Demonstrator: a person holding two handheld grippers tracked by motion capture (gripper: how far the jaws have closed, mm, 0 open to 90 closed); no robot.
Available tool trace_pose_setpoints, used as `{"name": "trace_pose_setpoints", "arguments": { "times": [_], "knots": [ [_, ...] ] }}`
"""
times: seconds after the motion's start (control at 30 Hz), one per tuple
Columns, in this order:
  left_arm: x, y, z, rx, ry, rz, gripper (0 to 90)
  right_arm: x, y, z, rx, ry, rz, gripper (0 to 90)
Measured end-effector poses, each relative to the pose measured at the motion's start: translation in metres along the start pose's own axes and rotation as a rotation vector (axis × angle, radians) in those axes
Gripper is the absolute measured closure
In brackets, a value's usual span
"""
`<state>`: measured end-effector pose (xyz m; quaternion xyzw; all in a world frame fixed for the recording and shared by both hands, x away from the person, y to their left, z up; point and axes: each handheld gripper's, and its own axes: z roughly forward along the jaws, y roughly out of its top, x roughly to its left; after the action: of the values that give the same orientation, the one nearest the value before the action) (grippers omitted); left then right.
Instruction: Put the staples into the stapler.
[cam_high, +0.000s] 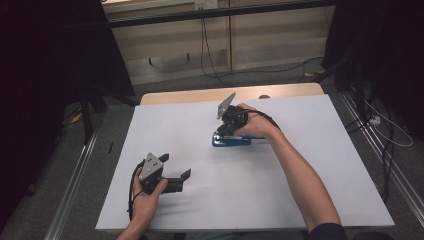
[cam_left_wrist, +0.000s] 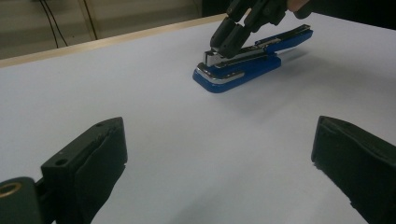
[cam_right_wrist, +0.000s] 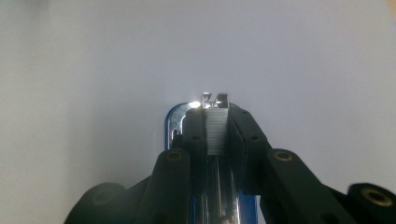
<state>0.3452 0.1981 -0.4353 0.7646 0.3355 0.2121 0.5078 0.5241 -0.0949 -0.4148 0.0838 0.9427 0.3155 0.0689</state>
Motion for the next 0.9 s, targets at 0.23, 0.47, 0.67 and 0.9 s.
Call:
{"name": "trace_pose_setpoints", "arguments": {
  "times": [0.23, 0.47, 0.67, 0.9],
  "knots": [
    [-0.0001, 0.0000, 0.0003, 0.001, -0.002, 0.002, 3.6, 0.0003, 0.0005, 0.0002, 0.001, -0.001, 0.000, 78.0],
    [0.0000, -0.0001, 0.0003, 0.000, -0.001, -0.001, 3.6, -0.0013, -0.0007, 0.0014, -0.011, -0.002, 0.008, 76.4],
    [0.0002, -0.0001, -0.0001, -0.001, -0.003, -0.002, 3.6, -0.0014, -0.0010, 0.0004, -0.012, -0.006, 0.027, 74.3],
    [0.0001, -0.0002, 0.0001, 0.001, -0.003, 0.001, 3.6, -0.0021, -0.0041, -0.0047, -0.032, -0.014, 0.086, 67.2]
  ]
}}
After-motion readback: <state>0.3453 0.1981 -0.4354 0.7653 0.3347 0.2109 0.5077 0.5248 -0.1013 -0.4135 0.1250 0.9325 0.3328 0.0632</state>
